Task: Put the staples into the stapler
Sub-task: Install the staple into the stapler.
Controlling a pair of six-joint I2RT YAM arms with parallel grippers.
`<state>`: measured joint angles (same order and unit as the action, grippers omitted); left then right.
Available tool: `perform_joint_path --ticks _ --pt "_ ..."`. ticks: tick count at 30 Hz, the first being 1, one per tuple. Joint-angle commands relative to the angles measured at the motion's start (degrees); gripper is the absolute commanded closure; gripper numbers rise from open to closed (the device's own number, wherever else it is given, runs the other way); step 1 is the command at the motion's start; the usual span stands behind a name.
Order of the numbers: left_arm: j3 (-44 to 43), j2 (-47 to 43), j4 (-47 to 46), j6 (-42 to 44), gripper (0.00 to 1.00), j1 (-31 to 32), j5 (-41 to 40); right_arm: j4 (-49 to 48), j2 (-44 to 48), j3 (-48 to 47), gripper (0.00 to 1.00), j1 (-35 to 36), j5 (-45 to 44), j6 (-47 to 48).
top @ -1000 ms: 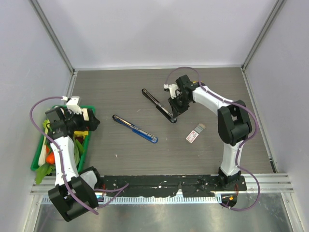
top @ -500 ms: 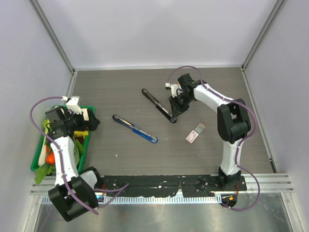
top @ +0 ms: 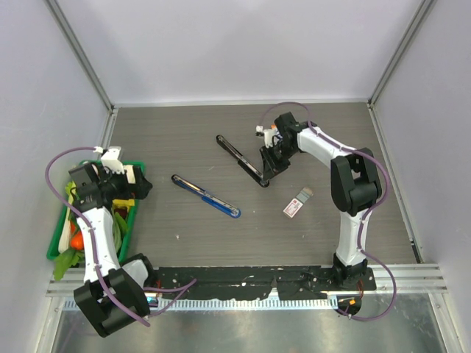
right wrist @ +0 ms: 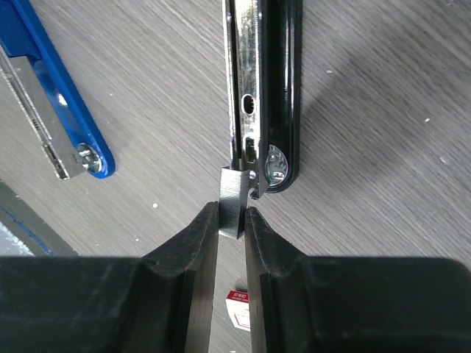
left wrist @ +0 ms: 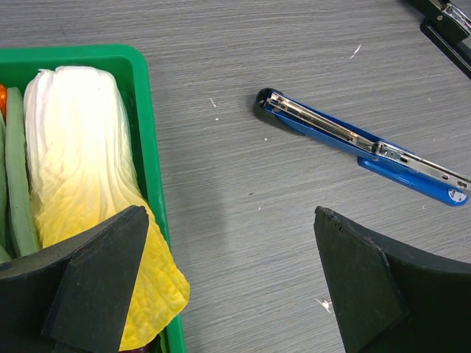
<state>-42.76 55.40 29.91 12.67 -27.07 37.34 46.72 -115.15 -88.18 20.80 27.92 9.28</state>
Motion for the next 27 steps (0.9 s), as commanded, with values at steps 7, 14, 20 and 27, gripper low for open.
perform_joint_path --ticks 7,14,20,27 --pt "-0.1 -0.3 -0.3 0.4 0.0 -0.5 1.4 0.8 0.3 -2.6 0.75 -1.5 4.8 -1.3" --pt "-0.1 -0.3 -0.3 0.5 0.0 -0.5 1.4 0.7 0.0 -2.3 0.76 -1.6 4.3 -1.3" --pt "-0.1 -0.3 -0.2 0.4 0.0 -0.5 1.2 0.8 0.3 -2.2 0.76 -1.5 4.2 -1.1" --pt "-0.1 -0.3 -0.3 0.4 0.0 -0.6 1.3 1.1 -0.6 -1.9 0.77 -1.5 3.8 -1.1"
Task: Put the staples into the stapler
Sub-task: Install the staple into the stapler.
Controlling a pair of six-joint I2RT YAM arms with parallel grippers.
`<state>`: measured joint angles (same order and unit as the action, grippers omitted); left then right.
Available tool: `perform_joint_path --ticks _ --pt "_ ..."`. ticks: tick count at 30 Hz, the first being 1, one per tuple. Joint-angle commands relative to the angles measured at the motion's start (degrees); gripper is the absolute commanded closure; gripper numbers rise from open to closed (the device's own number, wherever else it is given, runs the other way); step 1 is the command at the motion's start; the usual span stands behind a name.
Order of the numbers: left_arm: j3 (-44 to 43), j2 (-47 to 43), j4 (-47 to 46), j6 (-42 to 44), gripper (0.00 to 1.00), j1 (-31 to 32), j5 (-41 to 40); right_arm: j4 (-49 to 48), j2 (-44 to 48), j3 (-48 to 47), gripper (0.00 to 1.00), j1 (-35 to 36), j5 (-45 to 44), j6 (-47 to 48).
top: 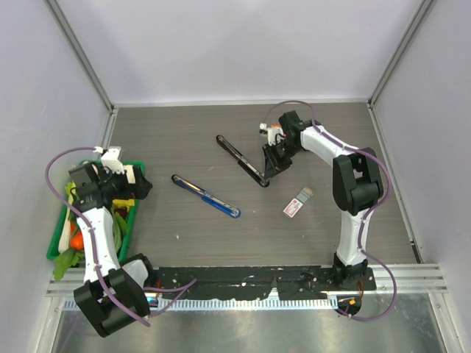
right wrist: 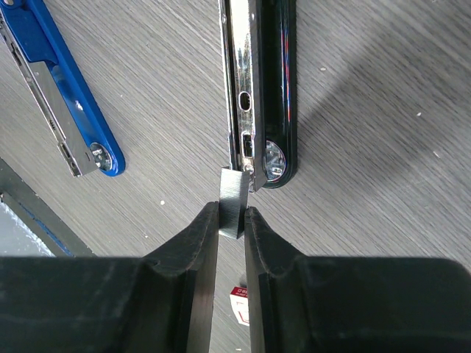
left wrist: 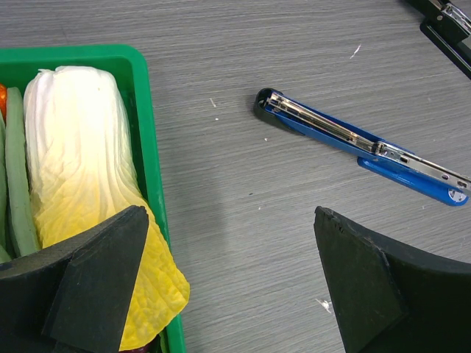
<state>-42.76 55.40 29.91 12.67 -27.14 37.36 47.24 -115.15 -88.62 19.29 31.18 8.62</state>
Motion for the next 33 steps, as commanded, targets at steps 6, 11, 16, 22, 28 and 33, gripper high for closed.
perform_joint_path --ticks 6,11,16,22,28,33 --pt "-0.1 -0.3 -0.2 0.3 0.0 -0.6 1.3 1.0 -1.1 -1.5 0.78 0.7 -0.2 0.2" --pt "-0.2 -0.3 -0.3 0.3 0.0 -0.6 1.4 0.9 -1.1 -1.5 0.78 0.8 -0.9 -0.2" --pt "-0.1 -0.2 -0.2 0.3 0.0 -0.7 1.5 0.2 -0.5 -1.5 0.78 0.8 -0.8 -0.6" --pt "-0.1 -0.2 -0.2 0.3 0.0 -0.8 1.6 0.6 -1.1 -1.7 0.77 0.8 -0.3 -0.8" --pt "-0.1 -0.1 -0.2 0.3 0.0 -0.9 1.6 -0.6 0.5 -1.9 0.77 0.8 1.1 -1.9" --pt "-0.1 -0.3 -0.2 0.3 0.0 -0.9 1.5 -0.5 -0.1 -1.9 0.77 0.7 0.6 -1.9"
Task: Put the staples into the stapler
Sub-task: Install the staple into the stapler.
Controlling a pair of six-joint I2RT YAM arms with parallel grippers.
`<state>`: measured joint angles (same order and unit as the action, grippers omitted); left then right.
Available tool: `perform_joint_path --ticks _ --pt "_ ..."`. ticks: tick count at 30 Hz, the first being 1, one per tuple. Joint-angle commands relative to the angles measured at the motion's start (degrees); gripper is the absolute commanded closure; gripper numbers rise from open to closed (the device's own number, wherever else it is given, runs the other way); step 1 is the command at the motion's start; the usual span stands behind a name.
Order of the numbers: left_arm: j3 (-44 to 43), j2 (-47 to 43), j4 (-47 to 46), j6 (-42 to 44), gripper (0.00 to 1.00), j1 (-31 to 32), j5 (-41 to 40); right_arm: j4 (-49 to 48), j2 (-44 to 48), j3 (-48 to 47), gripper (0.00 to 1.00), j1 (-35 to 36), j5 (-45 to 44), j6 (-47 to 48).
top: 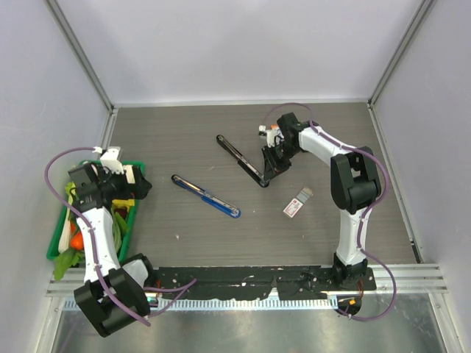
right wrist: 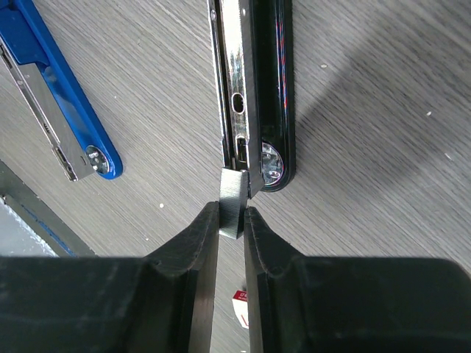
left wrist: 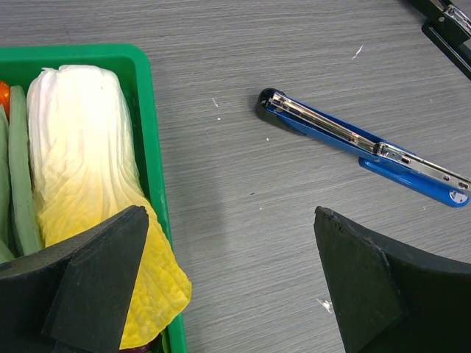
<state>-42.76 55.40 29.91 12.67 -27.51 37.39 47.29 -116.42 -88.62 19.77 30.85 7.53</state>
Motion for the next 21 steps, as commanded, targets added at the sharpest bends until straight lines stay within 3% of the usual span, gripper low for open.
perform_joint_path --ticks 1,21 --pt "-0.1 -0.1 -0.1 0.3 0.0 -0.6 1.5 -0.5 0.8 -1.9 0.77 0.4 0.7 -0.8" --pt "-0.1 -0.3 -0.3 0.4 0.0 -0.8 1.8 -0.3 -0.5 -2.9 0.71 0.3 -0.6 -0.7"
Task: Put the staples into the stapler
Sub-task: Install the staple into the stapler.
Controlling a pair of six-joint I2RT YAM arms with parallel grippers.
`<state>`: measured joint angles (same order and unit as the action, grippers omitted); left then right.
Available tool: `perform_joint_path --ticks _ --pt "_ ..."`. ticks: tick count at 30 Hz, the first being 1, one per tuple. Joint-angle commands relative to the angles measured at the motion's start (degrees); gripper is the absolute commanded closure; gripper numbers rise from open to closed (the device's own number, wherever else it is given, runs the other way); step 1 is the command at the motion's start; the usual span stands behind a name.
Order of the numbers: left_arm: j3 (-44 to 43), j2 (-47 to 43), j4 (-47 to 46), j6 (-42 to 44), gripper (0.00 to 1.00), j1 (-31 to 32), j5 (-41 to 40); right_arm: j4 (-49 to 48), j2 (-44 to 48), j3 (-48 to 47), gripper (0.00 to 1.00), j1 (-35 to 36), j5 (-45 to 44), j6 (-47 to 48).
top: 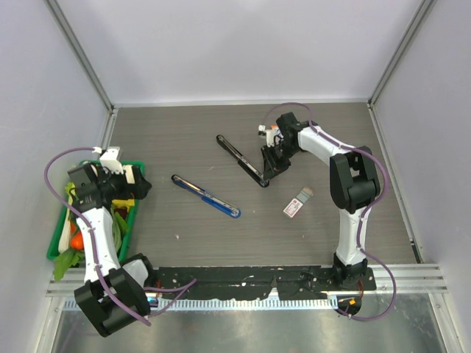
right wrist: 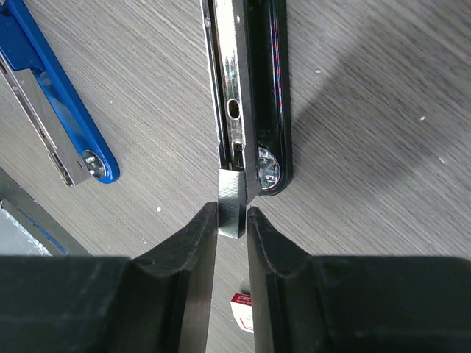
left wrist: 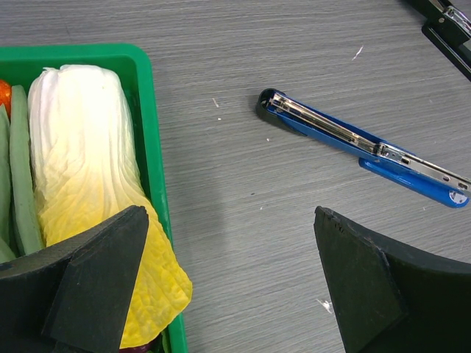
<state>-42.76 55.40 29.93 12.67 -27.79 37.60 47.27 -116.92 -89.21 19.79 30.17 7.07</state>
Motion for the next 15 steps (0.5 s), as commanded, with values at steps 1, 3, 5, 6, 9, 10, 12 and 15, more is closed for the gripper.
perform_joint_path --ticks 1,3,5,6,9,10,12,15 --pt "-0.1 -0.3 -0.3 0.4 0.0 -0.5 1.6 -0.2 0.1 -2.3 0.7 0.2 0.3 0.0" --pt "-0.1 -0.3 -0.2 0.4 0.0 -0.5 1.7 -0.2 0.3 -2.4 0.66 0.2 0.7 0.1" --pt "-0.1 -0.2 -0.1 0.3 0.0 -0.6 1.7 -0.3 0.7 -2.4 0.64 0.2 1.2 0.5" --pt "-0.1 -0.2 -0.2 0.3 0.0 -0.5 1.7 -0.3 0.8 -2.4 0.63 0.2 1.4 0.7" --pt "-0.1 -0.2 -0.1 0.4 0.0 -0.5 1.6 -0.8 1.6 -2.4 0.62 0.2 1.6 0.8" --pt "-0.1 -0.2 -0.2 0.3 0.0 -0.5 1.7 -0.8 1.7 -2.4 0.61 0.2 1.6 0.8" --pt "-0.1 -0.2 -0.1 0.3 0.0 -0.6 1.6 -0.8 1.8 -2.4 0.6 0.2 1.6 1.0" --pt "-0.1 -0.2 -0.1 0.3 0.0 -0.5 1.7 -0.7 2.4 -2.1 0.6 0.2 1.0 1.9"
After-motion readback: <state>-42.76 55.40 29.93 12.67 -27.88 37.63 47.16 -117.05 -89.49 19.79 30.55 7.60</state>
